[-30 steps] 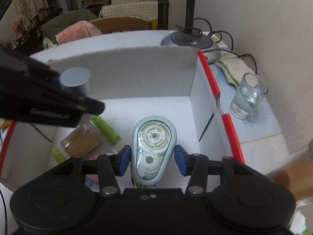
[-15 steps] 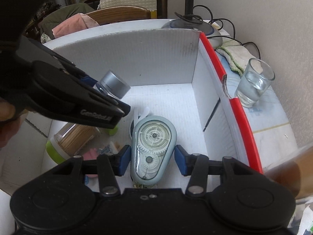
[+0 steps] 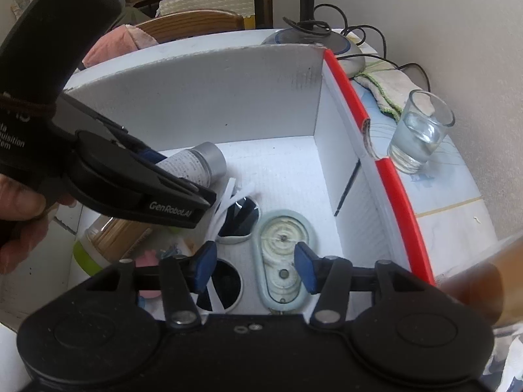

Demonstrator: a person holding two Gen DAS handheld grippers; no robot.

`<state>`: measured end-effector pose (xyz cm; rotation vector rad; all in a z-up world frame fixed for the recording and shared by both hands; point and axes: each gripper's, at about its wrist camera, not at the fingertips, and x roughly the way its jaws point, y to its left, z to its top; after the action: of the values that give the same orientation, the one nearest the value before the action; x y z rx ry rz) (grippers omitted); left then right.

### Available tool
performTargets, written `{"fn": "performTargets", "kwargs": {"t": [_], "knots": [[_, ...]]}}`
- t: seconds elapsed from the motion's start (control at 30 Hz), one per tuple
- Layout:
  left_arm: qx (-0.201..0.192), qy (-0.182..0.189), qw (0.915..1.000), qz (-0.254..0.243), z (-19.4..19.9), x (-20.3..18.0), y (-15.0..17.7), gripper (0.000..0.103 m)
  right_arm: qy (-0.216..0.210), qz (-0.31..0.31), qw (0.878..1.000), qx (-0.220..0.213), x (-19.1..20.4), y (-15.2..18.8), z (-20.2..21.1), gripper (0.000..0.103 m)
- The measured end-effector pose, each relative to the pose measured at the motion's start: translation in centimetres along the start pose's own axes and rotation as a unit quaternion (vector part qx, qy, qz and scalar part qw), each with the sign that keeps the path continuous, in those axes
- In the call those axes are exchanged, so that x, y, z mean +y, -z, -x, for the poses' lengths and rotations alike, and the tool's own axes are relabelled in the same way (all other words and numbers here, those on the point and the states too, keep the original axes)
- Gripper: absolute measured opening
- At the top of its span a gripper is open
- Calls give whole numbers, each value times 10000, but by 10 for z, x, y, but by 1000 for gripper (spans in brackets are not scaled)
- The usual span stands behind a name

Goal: Organize rigid objects
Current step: 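Open the left tool to drop the jar while the right tool releases the tape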

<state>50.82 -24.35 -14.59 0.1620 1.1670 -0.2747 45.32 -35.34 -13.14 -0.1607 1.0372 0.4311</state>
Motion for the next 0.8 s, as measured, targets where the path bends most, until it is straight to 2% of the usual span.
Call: {"fn": "performTargets", "kwargs": {"t": [0.3,0.53,0.63,0.8], "knots": [[-243,71,9996,100,24,2,12,42,-17,-36,9999,-97,1,2,14,54],[-607,100,9979,213,56,5,26,42,-84,-57,9997,-202,7,1,29,59],[-790,77,9966,227,73,8,33,48,-119,-15,9996,-266,13,1,38,61],[-1075,94,9935,362,101,16,48,49,-154,8,9991,-386,23,2,55,63]]}}
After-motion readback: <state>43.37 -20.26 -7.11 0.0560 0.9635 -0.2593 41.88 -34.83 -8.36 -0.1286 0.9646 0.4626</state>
